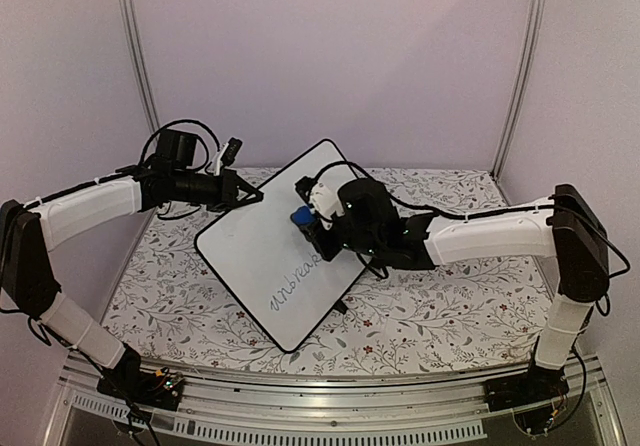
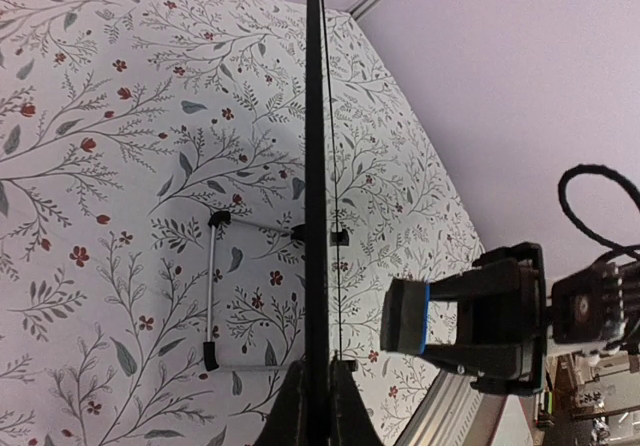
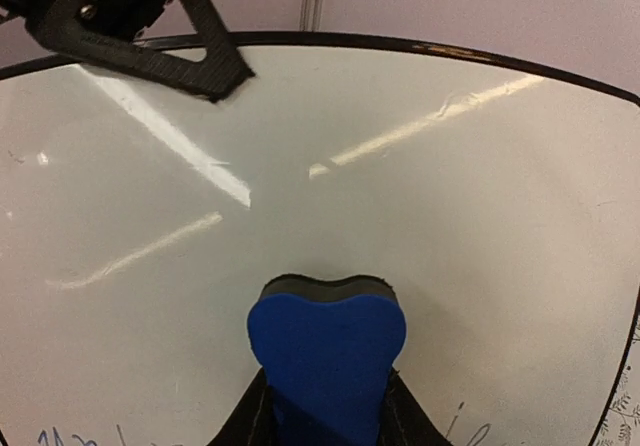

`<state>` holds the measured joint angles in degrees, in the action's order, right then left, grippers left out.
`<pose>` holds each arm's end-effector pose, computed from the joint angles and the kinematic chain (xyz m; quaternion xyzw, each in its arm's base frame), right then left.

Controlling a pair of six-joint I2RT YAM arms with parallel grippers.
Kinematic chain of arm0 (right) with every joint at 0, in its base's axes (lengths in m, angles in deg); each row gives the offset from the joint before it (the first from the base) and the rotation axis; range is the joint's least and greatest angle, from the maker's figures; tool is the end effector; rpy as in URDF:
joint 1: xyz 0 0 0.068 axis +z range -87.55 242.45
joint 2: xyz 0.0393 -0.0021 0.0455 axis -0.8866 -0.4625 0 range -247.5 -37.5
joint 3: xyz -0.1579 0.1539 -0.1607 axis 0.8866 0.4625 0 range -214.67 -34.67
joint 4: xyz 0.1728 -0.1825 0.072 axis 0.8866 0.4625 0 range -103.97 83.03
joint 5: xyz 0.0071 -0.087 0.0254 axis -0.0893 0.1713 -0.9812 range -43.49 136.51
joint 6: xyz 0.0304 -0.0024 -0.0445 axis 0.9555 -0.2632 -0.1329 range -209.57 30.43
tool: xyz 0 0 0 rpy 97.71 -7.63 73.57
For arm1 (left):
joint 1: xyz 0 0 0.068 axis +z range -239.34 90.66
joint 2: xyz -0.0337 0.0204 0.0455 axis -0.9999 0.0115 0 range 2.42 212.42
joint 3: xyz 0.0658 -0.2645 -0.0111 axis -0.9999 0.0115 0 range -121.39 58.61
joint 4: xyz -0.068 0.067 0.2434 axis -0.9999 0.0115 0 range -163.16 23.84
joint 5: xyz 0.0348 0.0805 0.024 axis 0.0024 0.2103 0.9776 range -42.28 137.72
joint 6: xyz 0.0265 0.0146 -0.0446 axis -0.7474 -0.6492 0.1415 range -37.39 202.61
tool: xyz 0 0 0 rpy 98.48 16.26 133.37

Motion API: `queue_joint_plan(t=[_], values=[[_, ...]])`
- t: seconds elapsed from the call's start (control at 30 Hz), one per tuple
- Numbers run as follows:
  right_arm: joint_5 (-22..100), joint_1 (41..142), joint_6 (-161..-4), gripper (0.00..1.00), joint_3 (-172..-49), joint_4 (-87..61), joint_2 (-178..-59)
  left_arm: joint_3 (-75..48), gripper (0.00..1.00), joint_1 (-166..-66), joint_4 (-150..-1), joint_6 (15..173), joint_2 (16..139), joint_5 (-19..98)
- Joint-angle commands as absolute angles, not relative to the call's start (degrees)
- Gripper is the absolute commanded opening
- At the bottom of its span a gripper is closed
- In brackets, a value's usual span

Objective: Erase the whiteboard
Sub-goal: Erase the whiteboard at the center of the board.

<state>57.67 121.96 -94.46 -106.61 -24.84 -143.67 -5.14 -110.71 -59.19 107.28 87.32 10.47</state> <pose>0.2241 0.3669 0.2356 -0.3979 0.7322 0.1786 0.5231 0.2999 -0.1405 0.2850 0.1229 0.8449 -0.4316 0.2910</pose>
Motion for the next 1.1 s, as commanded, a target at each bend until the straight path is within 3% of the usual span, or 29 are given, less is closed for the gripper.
queue_joint_plan(t=[0.0, 0.17, 0.4, 1.07], values=[[59.0, 113.1, -92.4, 0.29, -106.2, -25.4, -138.7, -4.5, 0.00, -110.8, -61.2, 104.0, 88.1, 11.3], [62.8, 106.8, -92.9, 0.29, -111.3, -23.7, -141.8, -4.5, 0.00, -110.9, -61.3, 104.0, 88.1, 11.1], [66.9, 105.9, -97.7, 0.30, -120.0, -22.8, -150.4, -4.5, 0.00, -110.8, -61.3, 103.9, 88.1, 11.3], [58.2, 108.7, -100.0, 0.29, -125.3, -17.4, -154.8, -4.5, 0.00, -110.9, -61.3, 104.1, 88.1, 11.0]])
